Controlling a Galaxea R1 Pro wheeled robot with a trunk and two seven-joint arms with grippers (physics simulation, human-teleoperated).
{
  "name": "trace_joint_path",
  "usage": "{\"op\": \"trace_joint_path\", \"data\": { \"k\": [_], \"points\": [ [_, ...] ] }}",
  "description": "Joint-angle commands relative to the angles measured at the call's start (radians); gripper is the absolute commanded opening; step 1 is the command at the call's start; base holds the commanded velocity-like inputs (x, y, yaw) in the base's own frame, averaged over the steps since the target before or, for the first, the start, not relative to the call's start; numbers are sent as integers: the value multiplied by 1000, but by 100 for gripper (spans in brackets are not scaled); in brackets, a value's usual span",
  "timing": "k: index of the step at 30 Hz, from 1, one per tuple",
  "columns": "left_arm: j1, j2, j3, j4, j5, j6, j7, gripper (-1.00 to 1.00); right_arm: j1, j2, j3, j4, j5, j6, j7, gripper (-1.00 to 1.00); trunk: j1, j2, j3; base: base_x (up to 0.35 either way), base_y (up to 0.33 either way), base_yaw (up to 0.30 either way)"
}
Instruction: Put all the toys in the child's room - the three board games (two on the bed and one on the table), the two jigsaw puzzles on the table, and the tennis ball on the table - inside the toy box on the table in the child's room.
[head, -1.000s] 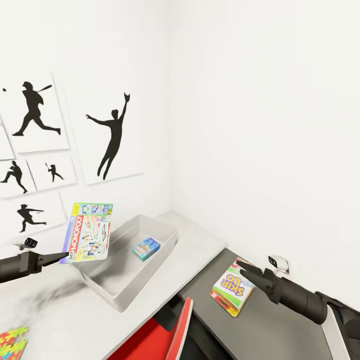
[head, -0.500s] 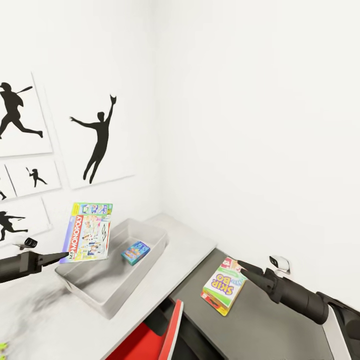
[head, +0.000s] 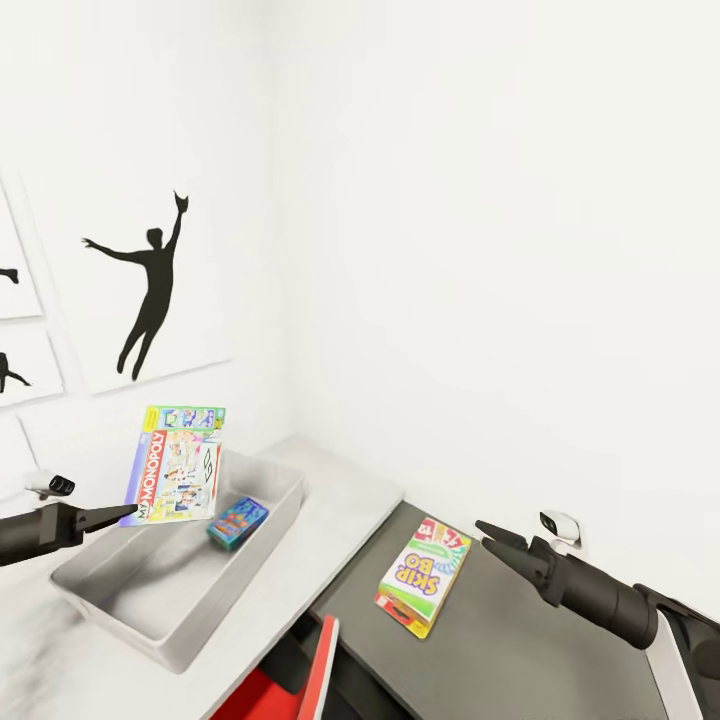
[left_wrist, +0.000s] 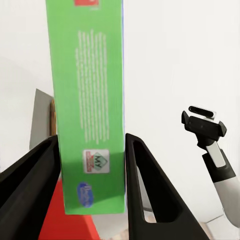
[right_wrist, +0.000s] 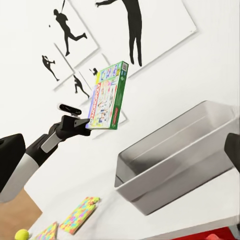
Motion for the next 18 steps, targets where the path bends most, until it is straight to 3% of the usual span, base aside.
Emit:
{"op": "trace_joint_path", "data": {
  "k": [1, 7, 14, 18],
  "points": [
    [0, 0, 0, 0, 1, 10, -4, -100, -1, 0, 0, 0, -3, 8, 1, 100, 0, -1, 0, 49, 17, -214],
    [0, 0, 0, 0, 1, 10, -4, -100, -1, 0, 0, 0, -3, 7, 1, 100, 0, -1, 4, 82, 43, -157],
    [0, 0, 0, 0, 1, 10, -4, -100, -1, 0, 0, 0, -3, 5, 0, 100, 0, -1, 5, 11, 1, -18],
    [0, 0, 0, 0, 1, 10, -4, -100, -1, 1, -2, 0, -3, 5, 1, 100, 0, -1, 5, 53, -144, -2]
  ]
}}
